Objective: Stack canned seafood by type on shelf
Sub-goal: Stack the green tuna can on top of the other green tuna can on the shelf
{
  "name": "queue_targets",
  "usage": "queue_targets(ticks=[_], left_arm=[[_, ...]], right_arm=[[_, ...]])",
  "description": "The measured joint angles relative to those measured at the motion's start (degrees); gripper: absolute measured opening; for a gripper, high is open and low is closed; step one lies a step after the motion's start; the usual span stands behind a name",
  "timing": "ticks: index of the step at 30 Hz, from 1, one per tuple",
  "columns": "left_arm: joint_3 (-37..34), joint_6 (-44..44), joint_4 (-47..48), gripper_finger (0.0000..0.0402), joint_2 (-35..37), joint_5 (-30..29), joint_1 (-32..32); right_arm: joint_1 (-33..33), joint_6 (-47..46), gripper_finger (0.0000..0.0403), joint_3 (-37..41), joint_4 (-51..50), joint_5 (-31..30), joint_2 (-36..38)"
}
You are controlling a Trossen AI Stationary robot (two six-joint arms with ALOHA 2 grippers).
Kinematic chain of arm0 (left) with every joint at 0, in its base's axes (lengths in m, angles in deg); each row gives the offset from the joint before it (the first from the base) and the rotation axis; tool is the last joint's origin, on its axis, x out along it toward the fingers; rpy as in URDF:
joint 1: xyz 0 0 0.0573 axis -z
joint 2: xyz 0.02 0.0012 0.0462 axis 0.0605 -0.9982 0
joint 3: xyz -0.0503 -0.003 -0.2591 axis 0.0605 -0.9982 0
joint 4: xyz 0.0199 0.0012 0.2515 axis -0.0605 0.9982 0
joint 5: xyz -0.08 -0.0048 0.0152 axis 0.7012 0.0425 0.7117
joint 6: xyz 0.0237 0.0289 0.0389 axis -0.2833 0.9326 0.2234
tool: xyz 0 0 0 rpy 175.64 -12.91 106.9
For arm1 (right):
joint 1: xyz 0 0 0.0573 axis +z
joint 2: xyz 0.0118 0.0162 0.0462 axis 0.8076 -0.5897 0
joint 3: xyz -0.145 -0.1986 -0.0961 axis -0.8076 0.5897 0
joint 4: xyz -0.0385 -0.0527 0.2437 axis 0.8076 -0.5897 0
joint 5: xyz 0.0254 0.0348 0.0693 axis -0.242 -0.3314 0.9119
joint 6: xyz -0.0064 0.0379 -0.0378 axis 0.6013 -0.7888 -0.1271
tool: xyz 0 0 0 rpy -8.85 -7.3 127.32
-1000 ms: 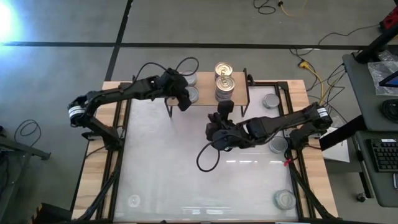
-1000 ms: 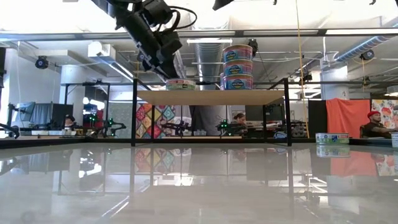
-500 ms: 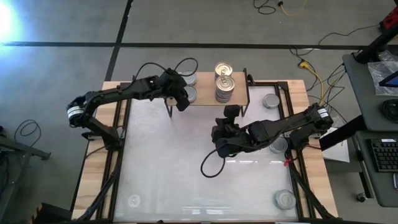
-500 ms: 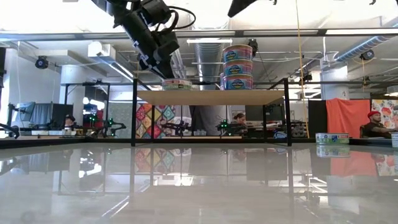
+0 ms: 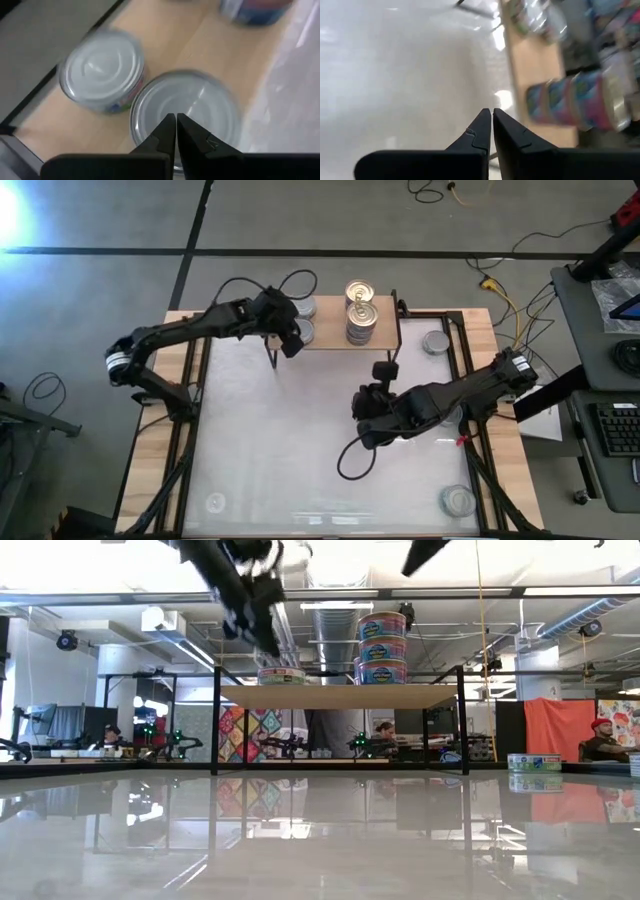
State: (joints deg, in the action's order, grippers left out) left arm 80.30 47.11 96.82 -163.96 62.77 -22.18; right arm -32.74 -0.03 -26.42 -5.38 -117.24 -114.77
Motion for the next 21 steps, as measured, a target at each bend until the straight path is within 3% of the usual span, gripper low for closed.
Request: queue_targets(ticks=[6,13,17,21], left_arm=[[-0.5,1.0,-1.1,0.0,9.4,0.1,8.7],[-13.2,1.1,-14.4,0.0,20.5,0.4,28.1],[-20.2,2.1,-21.8,0.0,23.2,0.4,38.7],[-23.7,5.2,-23.1,0.0,23.4,0.4,45.6]], right_arm=[[2.2,-14.9,0.0013,2.1,-5.3,11.3,-0.2],[9.0,-31.4,0.0013,5.6,-5.2,25.6,-0.4],[14.5,-43.6,0.0013,7.3,-5.1,30.1,-0.5],[19.9,-54.8,0.0013,9.6,-5.2,36.4,-0.5]])
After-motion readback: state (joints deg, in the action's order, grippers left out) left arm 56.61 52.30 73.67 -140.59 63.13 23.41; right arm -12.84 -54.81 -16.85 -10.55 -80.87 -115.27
